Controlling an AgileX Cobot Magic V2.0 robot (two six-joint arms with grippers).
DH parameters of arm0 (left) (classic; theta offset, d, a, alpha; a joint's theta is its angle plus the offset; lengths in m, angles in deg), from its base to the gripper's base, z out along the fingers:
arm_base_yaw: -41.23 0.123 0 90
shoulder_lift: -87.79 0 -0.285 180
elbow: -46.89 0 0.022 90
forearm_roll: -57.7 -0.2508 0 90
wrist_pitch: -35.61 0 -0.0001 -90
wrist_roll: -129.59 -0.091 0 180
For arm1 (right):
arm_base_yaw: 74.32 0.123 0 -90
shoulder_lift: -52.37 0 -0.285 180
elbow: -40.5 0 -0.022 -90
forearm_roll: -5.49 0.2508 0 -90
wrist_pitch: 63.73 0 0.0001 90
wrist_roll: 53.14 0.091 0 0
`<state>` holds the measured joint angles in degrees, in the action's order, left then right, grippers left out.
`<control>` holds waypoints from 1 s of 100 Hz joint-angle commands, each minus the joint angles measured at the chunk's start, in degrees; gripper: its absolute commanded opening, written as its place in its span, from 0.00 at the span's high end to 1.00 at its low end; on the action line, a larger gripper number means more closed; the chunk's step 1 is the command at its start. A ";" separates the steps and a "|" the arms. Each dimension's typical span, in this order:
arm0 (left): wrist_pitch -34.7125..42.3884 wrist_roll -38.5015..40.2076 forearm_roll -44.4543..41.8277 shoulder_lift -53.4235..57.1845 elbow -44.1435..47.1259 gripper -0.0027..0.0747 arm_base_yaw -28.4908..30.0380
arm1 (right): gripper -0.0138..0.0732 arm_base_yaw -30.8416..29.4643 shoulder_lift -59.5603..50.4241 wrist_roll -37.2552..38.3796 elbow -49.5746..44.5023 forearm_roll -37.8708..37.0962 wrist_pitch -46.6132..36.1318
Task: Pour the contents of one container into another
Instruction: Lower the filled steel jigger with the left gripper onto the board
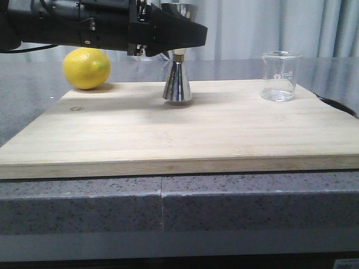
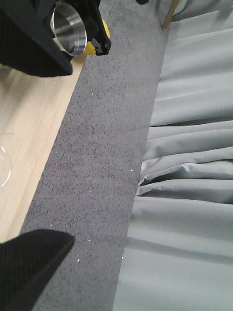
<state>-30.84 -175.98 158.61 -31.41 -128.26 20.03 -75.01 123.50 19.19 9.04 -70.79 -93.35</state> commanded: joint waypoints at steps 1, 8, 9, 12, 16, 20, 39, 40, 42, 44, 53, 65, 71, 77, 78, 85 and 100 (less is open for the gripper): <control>-6.36 0.08 3.76 2.93 -1.75 0.70 -0.23 | 0.18 -0.24 -1.36 0.18 1.55 1.25 -1.49; -6.36 0.08 3.16 2.93 -1.75 0.70 0.15 | 0.18 -0.24 -1.36 0.18 1.55 1.25 -1.49; -6.36 0.08 3.16 2.93 -1.75 0.70 0.15 | 0.18 -0.24 -1.36 0.18 1.55 1.25 -1.49; -6.36 0.08 3.04 2.93 -1.75 0.70 0.30 | 0.18 -0.24 -1.36 0.18 1.55 1.20 -1.49; -6.36 0.08 2.74 2.93 -1.75 0.70 0.56 | 0.18 -0.24 -1.36 0.18 1.55 1.09 -1.49; -6.36 0.08 2.64 2.93 -1.75 0.70 0.82 | 0.18 -0.24 -1.36 0.18 1.55 1.09 -1.49; -6.48 0.08 2.43 2.93 -1.75 0.70 1.84 | 0.18 -0.24 -1.36 0.18 1.55 1.09 -1.15; -6.48 0.08 2.34 2.93 -1.75 0.70 1.84 | 0.18 -0.24 -1.36 0.18 1.55 1.09 -1.15; -6.48 0.08 2.34 2.93 -1.75 0.70 1.84 | 0.18 -0.24 -1.36 0.18 1.55 1.09 -1.15; -6.48 0.08 2.34 2.93 -1.75 0.70 1.84 | 0.18 -0.24 -1.36 0.18 1.55 1.09 -1.15; -6.33 0.08 2.34 2.93 -1.75 0.70 1.84 | 0.18 -0.24 -1.36 0.18 1.55 1.09 -1.06; -5.90 0.08 2.34 2.93 -1.75 0.70 1.84 | 0.18 -0.24 -1.36 0.18 1.55 1.09 -1.06; -5.66 0.08 2.34 2.82 -1.75 0.70 1.84 | 0.18 -0.24 -1.36 0.18 1.55 1.09 -1.06; -5.07 0.08 2.30 2.72 -1.75 0.70 1.84 | 0.18 -0.24 -1.36 0.18 1.55 1.09 -1.06; -4.90 0.08 2.21 2.72 -1.75 0.70 1.84 | 0.18 -0.24 -1.36 0.18 1.55 1.09 -1.06; -4.78 0.08 2.21 2.72 -1.75 0.70 1.84 | 0.18 -0.24 -1.36 0.18 1.55 1.09 -1.06; -4.41 0.08 2.21 2.72 -1.75 0.70 1.84 | 0.18 -0.24 -1.36 0.18 1.55 1.09 -1.06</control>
<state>-30.84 -175.98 156.92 -31.41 -128.26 21.73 -75.01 123.50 19.19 9.04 -71.17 -93.35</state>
